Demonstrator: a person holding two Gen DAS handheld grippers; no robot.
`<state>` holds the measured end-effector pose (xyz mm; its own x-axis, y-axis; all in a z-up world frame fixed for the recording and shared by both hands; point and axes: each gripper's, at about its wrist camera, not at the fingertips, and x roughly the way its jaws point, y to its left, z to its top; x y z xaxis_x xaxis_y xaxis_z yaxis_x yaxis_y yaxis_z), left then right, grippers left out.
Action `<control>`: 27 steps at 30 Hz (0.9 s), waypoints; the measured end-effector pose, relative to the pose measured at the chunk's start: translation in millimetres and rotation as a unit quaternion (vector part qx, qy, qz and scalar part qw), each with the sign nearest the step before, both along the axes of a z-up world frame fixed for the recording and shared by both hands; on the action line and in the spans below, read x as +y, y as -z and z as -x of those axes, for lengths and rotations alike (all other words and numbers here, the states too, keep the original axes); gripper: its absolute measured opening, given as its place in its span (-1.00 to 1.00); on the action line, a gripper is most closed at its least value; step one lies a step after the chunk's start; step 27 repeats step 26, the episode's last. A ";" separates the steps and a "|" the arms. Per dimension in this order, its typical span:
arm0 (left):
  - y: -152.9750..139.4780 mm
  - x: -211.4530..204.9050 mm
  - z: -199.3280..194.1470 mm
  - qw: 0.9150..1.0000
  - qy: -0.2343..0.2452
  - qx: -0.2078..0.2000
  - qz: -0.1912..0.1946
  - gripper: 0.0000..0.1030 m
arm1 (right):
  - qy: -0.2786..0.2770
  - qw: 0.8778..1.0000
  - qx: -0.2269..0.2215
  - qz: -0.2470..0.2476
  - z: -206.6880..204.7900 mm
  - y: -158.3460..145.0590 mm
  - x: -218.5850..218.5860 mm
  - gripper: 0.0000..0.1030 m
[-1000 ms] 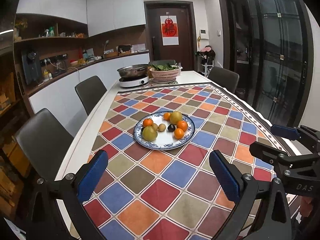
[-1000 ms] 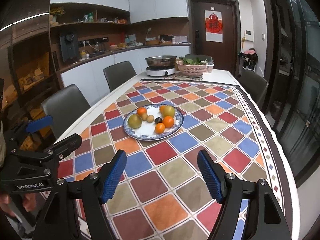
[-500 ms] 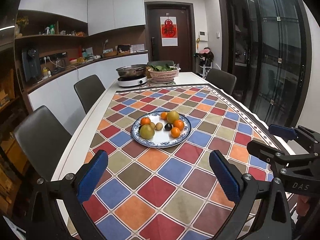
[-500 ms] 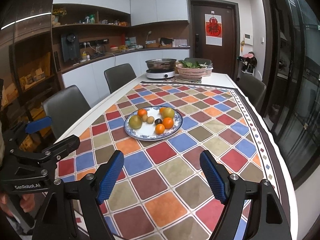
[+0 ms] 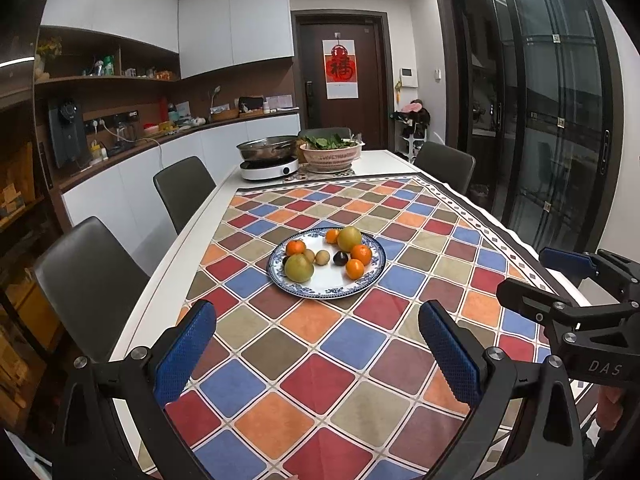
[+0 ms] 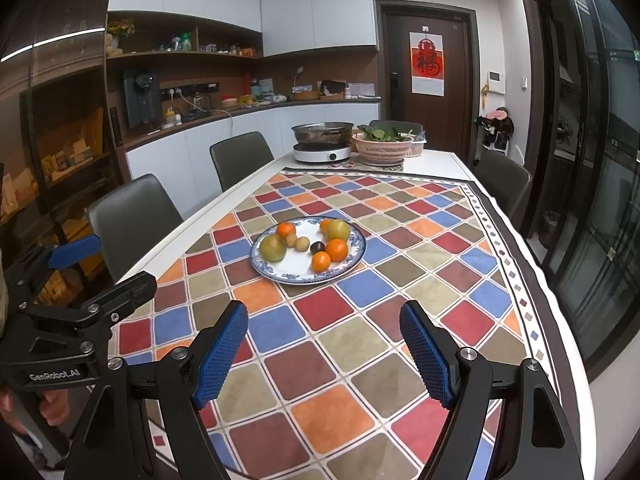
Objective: Organize fruits
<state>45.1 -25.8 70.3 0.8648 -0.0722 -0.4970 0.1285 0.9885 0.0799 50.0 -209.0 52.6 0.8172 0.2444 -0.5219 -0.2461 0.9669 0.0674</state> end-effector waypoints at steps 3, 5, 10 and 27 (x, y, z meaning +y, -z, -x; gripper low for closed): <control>-0.8 -0.6 1.5 1.000 0.000 -0.002 0.000 1.00 | -0.001 1.000 -0.003 -0.001 1.3 -1.7 0.1 0.53; -1.9 -1.3 3.2 1.000 0.000 -0.006 0.000 1.00 | -0.001 1.000 -0.003 -0.002 1.5 -2.2 -0.1 0.53; -2.6 -2.5 4.8 1.000 0.001 -0.006 -0.001 1.00 | -0.002 1.000 -0.005 -0.005 3.1 -2.5 -1.5 0.53; 4.1 -4.4 1.2 1.000 0.007 0.008 -0.002 1.00 | -0.002 1.000 0.002 -0.006 1.5 1.4 -3.8 0.53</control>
